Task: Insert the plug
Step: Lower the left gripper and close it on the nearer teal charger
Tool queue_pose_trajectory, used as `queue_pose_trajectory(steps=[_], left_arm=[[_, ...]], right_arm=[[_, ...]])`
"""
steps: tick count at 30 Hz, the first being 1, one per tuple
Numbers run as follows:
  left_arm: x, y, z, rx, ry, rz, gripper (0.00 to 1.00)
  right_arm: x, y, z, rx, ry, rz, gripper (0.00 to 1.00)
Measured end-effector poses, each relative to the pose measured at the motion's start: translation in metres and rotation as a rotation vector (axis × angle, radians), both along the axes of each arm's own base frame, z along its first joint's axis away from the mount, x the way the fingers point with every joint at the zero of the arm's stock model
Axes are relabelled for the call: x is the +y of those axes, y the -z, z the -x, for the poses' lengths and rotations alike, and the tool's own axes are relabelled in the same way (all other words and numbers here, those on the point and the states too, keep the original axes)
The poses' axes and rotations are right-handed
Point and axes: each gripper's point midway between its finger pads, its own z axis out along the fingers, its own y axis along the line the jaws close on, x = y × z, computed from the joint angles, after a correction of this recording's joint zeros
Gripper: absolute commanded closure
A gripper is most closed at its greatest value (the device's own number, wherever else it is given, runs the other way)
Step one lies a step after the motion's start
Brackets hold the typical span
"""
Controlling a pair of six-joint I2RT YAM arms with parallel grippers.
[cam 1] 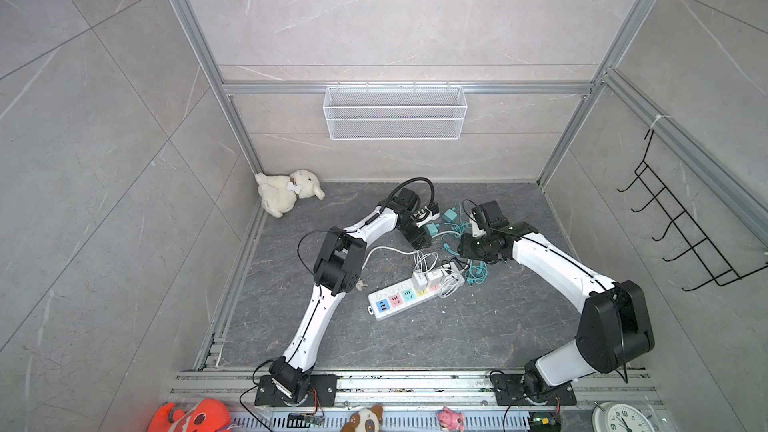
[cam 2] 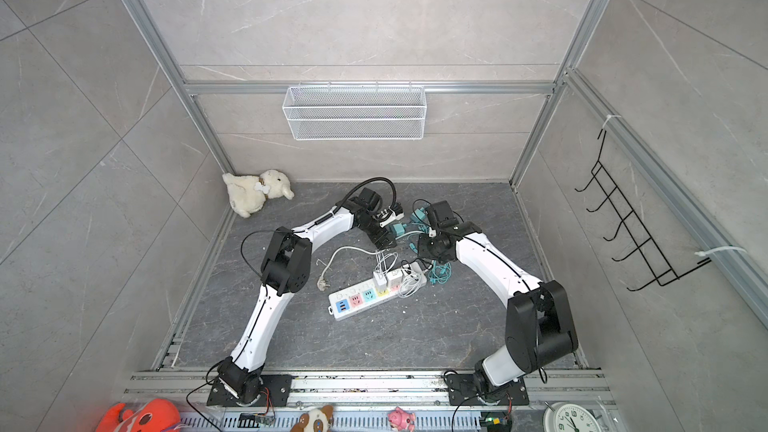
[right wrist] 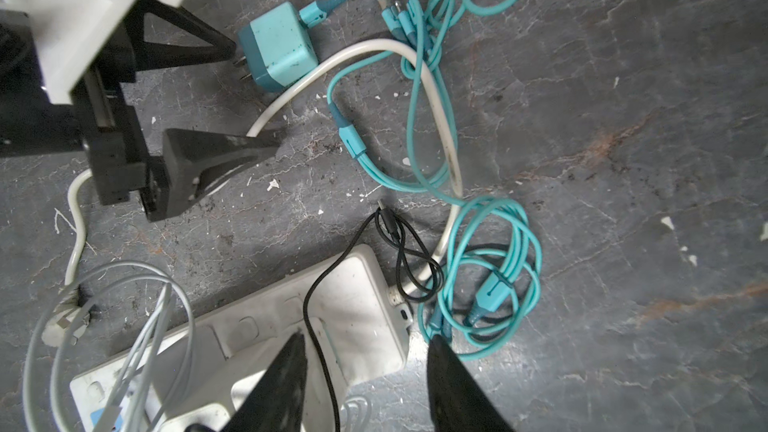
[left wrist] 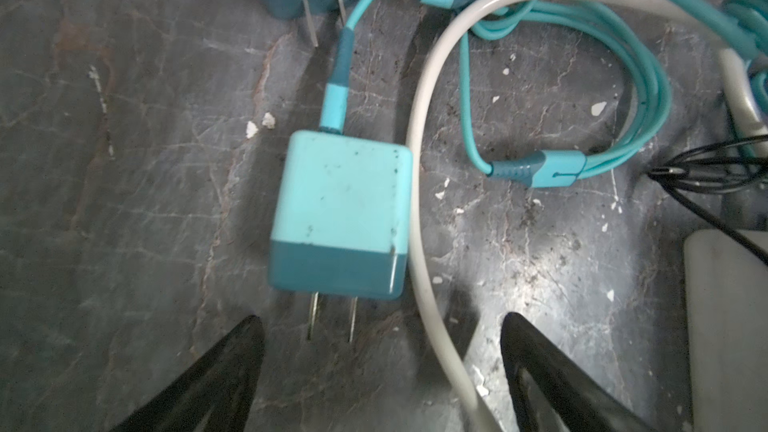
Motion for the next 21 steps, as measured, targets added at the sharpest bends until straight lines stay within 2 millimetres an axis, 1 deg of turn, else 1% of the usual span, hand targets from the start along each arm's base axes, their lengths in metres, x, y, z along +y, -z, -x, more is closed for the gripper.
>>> queue_pose_trajectory(steps=[5,8,10,16,21], left_arm=[[0.005,-0.014,-0.011,-0.016,0.014,0.046,0.10],[0.000,-0.027,-0.016,-0.041,0.033,0.080,0.11],[-0.004,-0.032,-0.016,-0.050,0.047,0.097,0.11],[-0.010,-0.035,-0.012,-0.051,0.075,0.123,0.12],[-0.014,-0.038,-0.013,-0.062,0.085,0.141,0.14]], right_arm=[[0.000,0.000,0.000,0.000,0.000,0.000,0.51],[0.000,0.000,0.000,0.001,0.000,0.000,0.51],[0.000,-0.002,-0.001,-0.001,0.000,0.000,0.51],[0.002,-0.009,-0.005,-0.020,-0.007,-0.003,0.51],[0.002,-0.009,-0.005,-0.020,-0.007,-0.003,0.51]])
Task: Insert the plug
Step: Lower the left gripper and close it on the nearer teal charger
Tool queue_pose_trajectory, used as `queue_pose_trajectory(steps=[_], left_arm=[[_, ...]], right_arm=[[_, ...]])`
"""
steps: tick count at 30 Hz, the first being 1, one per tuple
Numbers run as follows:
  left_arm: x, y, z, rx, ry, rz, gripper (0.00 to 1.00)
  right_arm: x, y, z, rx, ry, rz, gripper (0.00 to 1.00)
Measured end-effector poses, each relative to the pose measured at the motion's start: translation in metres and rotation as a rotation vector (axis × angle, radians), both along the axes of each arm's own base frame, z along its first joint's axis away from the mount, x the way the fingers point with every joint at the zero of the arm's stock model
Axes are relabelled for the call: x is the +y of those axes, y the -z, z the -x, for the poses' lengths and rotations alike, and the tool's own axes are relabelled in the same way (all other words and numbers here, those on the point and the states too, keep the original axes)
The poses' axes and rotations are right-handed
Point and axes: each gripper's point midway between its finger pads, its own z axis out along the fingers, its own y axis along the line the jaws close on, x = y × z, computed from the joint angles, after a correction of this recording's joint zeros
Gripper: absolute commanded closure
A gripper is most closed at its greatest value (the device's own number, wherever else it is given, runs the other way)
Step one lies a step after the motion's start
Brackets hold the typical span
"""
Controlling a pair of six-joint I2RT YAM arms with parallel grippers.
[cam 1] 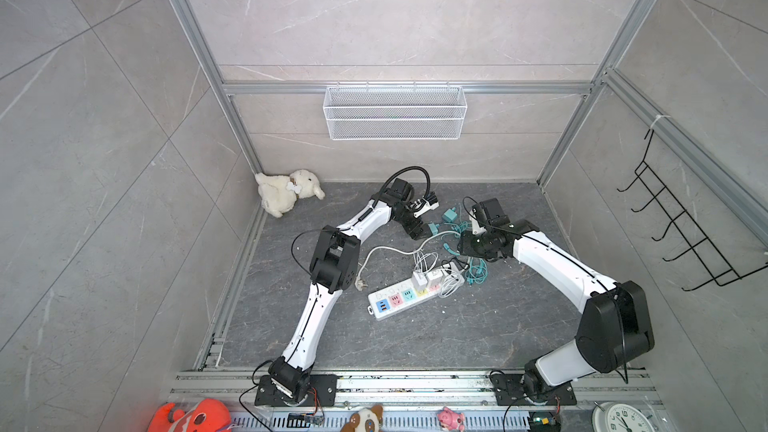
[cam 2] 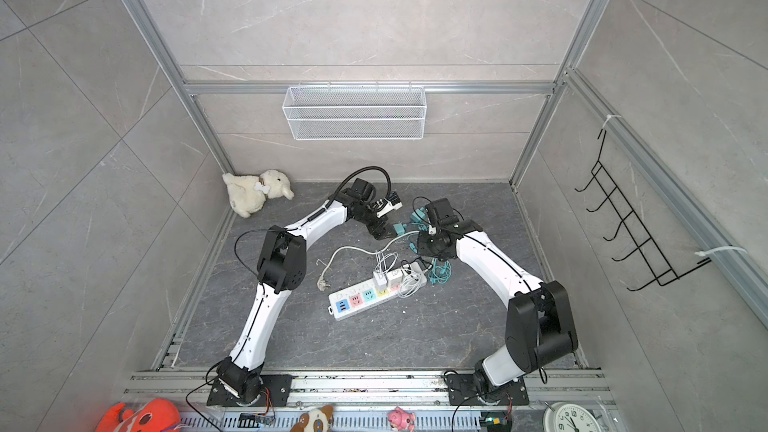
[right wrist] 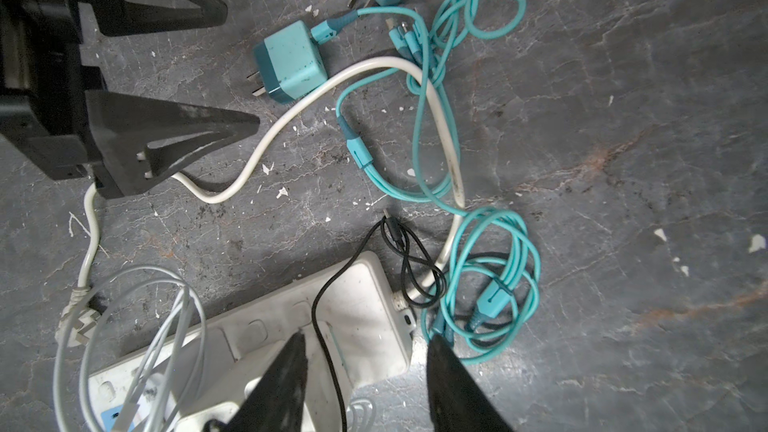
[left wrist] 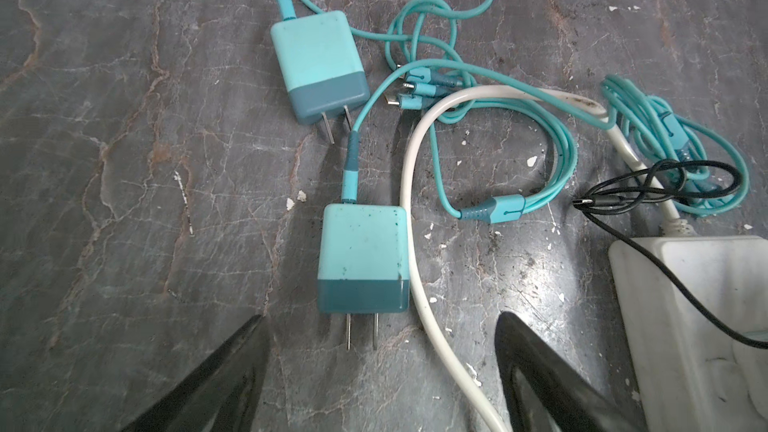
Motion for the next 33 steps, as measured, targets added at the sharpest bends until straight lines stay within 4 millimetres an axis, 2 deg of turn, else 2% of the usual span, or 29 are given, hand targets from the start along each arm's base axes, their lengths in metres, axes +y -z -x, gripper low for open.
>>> queue_pose_trajectory(steps=[7,10,17,33], left_arm=[[-0.009,-0.003,-0.012,-0.020,-0.016,0.035,0.16],[-0.014,0.002,-0.017,-0.016,-0.022,0.040,0.17],[-0.014,0.019,-0.013,0.026,-0.027,0.021,0.17],[-0.021,0.020,-0.011,0.056,-0.025,0.019,0.17]], right_arm=[[0.000,0.000,0.000,-0.002,-0.007,0.004,0.51],[0.000,0.000,0.000,-0.002,-0.010,0.005,0.51],[0.000,0.000,0.000,-0.004,-0.015,0.008,0.51],[0.000,0.000,0.000,-0.005,-0.020,0.010,0.51]])
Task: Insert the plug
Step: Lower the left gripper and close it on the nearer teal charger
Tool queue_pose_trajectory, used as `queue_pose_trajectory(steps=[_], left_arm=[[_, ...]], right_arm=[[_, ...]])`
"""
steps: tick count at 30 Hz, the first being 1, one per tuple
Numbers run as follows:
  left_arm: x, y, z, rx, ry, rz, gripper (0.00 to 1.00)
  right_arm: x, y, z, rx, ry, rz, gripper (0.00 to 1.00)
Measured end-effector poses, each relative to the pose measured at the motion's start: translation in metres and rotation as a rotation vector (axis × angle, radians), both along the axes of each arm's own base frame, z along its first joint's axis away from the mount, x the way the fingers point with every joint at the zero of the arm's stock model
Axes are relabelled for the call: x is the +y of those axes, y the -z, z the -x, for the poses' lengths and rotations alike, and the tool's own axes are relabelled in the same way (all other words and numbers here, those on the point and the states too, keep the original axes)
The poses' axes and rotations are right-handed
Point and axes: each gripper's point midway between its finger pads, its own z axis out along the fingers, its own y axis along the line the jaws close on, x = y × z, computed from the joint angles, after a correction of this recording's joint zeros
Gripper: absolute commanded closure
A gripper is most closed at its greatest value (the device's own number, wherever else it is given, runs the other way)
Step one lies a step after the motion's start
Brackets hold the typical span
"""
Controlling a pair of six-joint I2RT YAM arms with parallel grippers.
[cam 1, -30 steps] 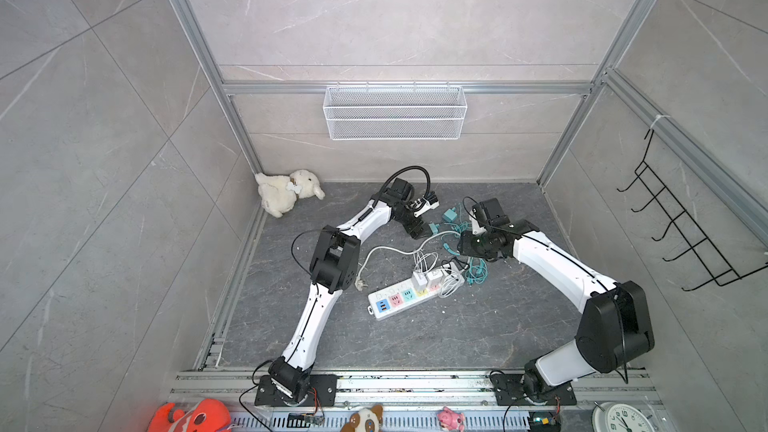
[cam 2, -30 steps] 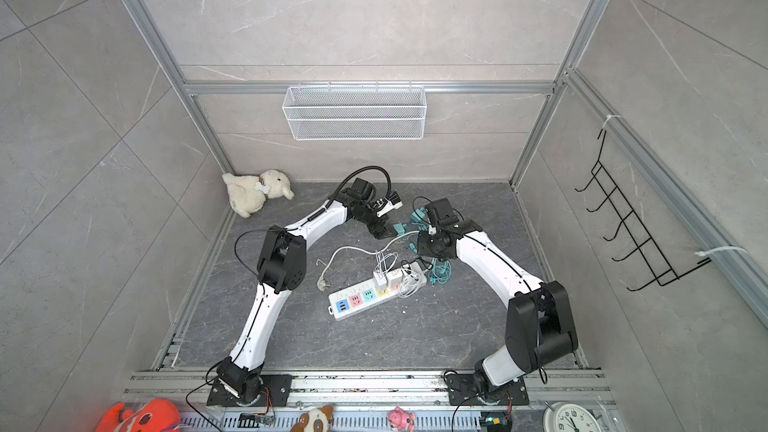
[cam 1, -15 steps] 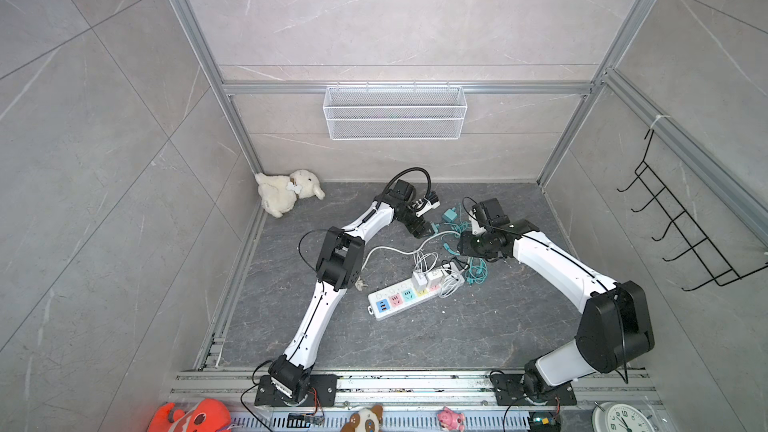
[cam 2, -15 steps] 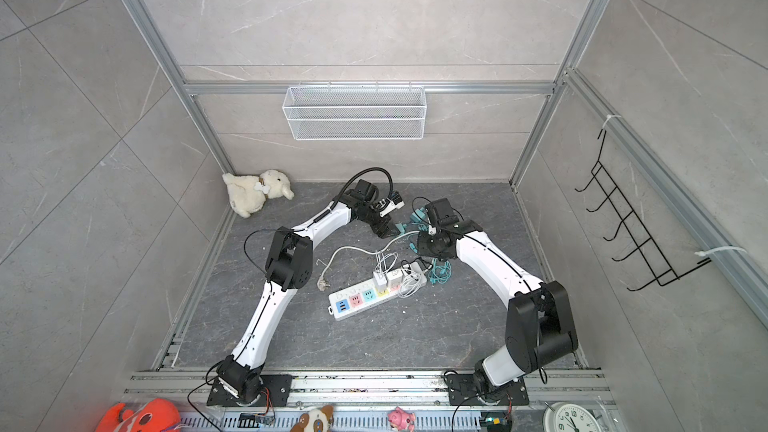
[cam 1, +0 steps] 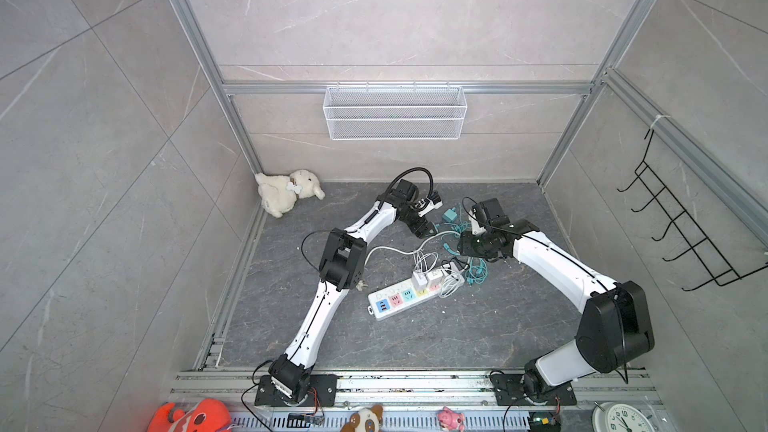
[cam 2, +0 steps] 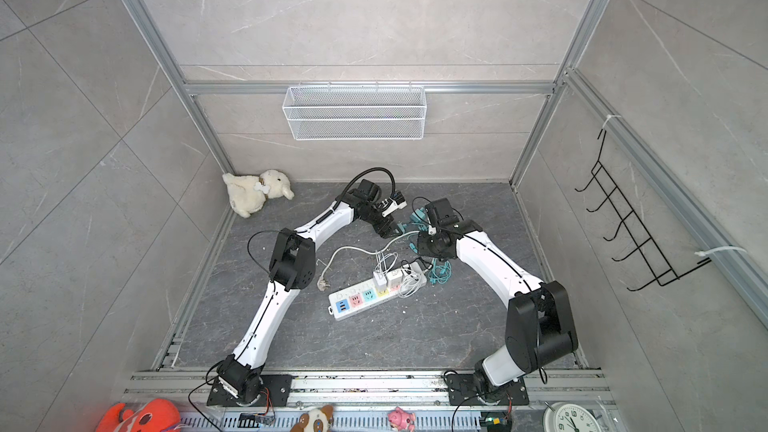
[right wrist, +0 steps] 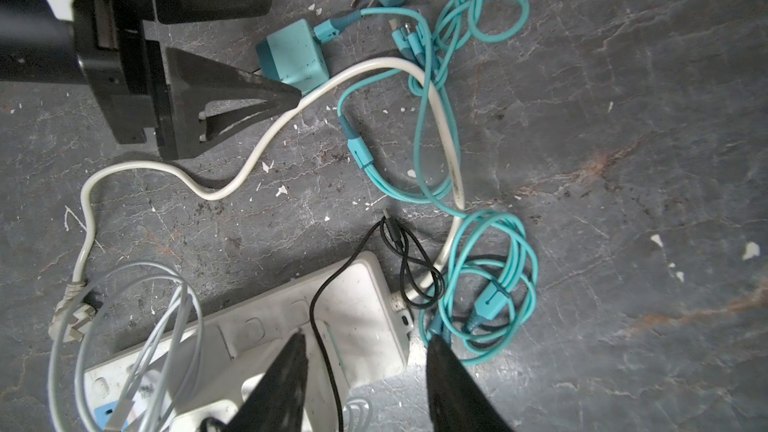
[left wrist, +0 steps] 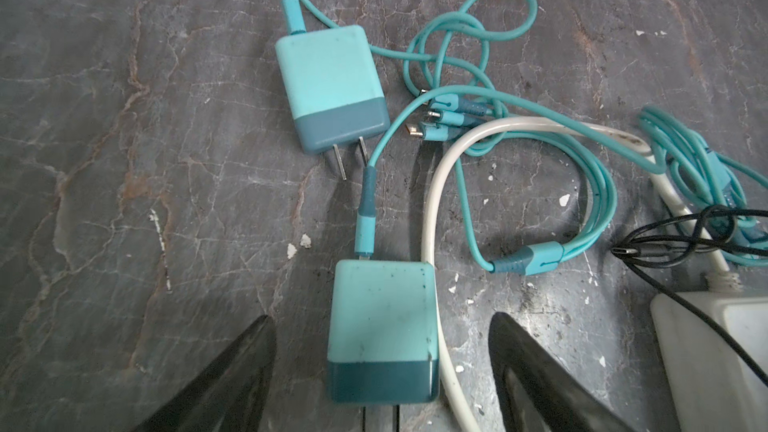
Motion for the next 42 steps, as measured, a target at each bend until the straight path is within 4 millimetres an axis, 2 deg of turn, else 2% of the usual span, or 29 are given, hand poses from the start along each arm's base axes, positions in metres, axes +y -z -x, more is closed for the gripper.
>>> queue_pose_trajectory(steps=[22,29,35,38,42], left_arm=[[0.000,0.003,0.005,0.062,-0.049,-0.067,0.19],[-0.003,0.016,-0.001,0.103,-0.096,-0.067,0.26],[-0.001,0.016,-0.004,0.143,-0.164,-0.069,0.30],[-0.001,0.016,-0.004,0.153,-0.180,-0.065,0.35],[-0.002,0.017,-0.003,0.159,-0.184,-0.065,0.36]], right_arm=[[0.000,-0.007,0.001,0.004,-0.019,0.013,0.52],[-0.001,-0.012,0.003,-0.004,-0.019,0.010,0.52],[-0.002,-0.026,0.006,-0.038,-0.019,-0.001,0.53],[-0.003,-0.030,0.007,-0.049,-0.021,-0.001,0.53],[-0.004,-0.033,0.008,-0.055,-0.023,0.000,0.53]])
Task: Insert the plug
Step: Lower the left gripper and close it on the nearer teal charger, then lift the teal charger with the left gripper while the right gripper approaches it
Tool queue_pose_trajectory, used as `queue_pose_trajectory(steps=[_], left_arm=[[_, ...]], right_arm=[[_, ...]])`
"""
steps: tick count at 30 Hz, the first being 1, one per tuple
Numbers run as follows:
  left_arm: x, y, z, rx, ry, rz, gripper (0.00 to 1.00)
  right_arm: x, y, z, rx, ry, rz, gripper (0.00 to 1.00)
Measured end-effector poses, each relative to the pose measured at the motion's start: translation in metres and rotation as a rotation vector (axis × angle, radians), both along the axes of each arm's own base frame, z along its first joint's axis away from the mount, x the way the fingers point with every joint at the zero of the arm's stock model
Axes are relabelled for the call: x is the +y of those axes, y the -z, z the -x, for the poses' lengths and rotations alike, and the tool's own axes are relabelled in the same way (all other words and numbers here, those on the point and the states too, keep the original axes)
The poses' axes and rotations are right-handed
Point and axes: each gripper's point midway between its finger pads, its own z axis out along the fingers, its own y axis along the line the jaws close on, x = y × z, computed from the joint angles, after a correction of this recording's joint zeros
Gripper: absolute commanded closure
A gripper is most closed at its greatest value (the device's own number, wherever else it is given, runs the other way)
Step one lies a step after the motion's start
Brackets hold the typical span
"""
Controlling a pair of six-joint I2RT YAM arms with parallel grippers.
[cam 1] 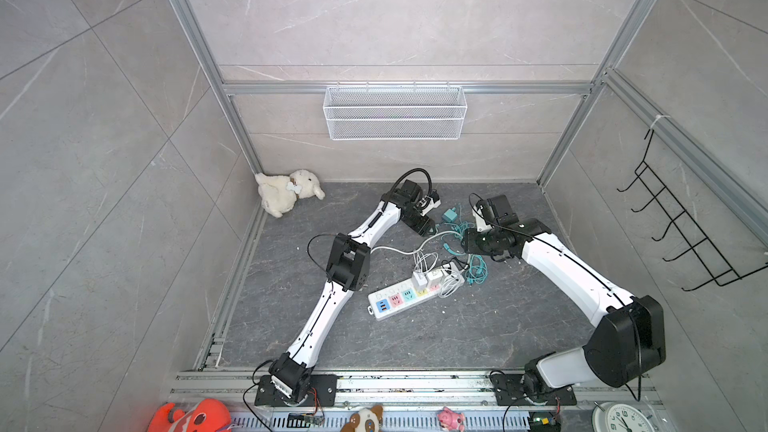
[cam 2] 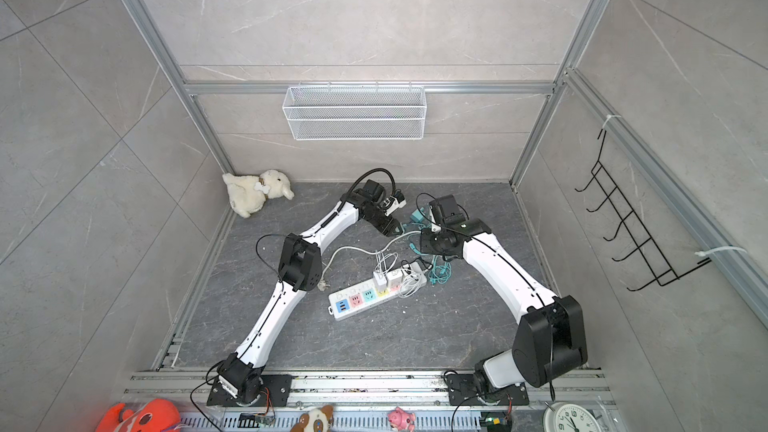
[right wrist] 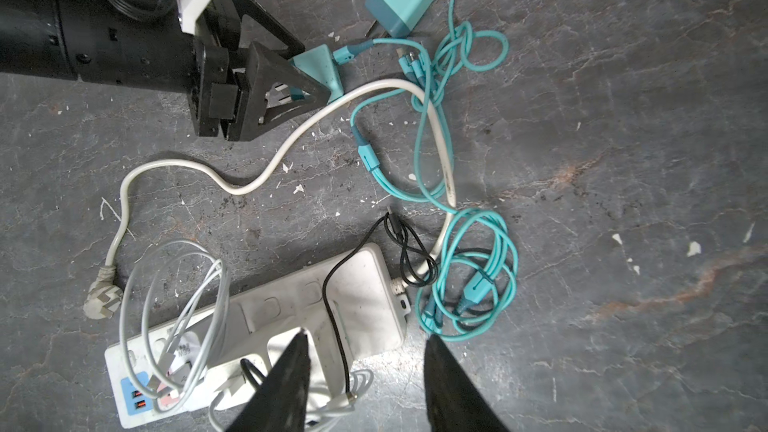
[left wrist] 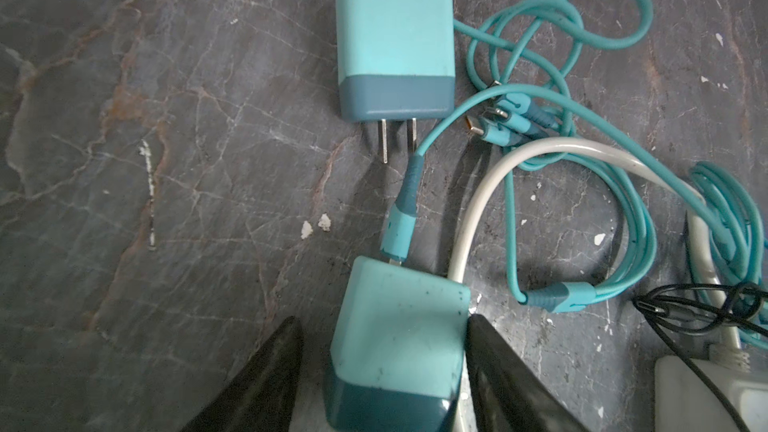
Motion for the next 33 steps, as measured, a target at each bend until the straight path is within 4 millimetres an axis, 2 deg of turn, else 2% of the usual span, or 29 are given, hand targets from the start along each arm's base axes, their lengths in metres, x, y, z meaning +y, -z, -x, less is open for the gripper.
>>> queue_pose_trajectory(steps=[7,15,17,23,27,33], left_arm=[[-0.004,0.002,0.004,-0.004,0.009,0.004,0.53],[-0.003,0.001,0.015,0.004,0.018,-0.002,0.62],[-0.002,0.001,0.017,0.006,0.019,-0.004,0.59],[-0.001,0.003,0.022,0.010,0.021,-0.024,0.35],[0.000,0.002,0.025,-0.001,0.026,-0.045,0.31],[0.008,0.003,0.031,-0.012,0.034,-0.080,0.31]], right_arm=[[-0.001,0.001,0.001,0.000,0.001,0.003,0.53],[-0.002,0.003,0.005,0.006,0.001,0.004,0.53],[-0.002,0.004,0.006,0.008,0.001,0.004,0.53],[-0.002,0.004,0.010,0.009,-0.005,-0.004,0.53],[-0.001,0.002,0.010,0.006,-0.008,-0.010,0.53],[-0.001,0.002,0.010,0.007,-0.009,-0.013,0.53]])
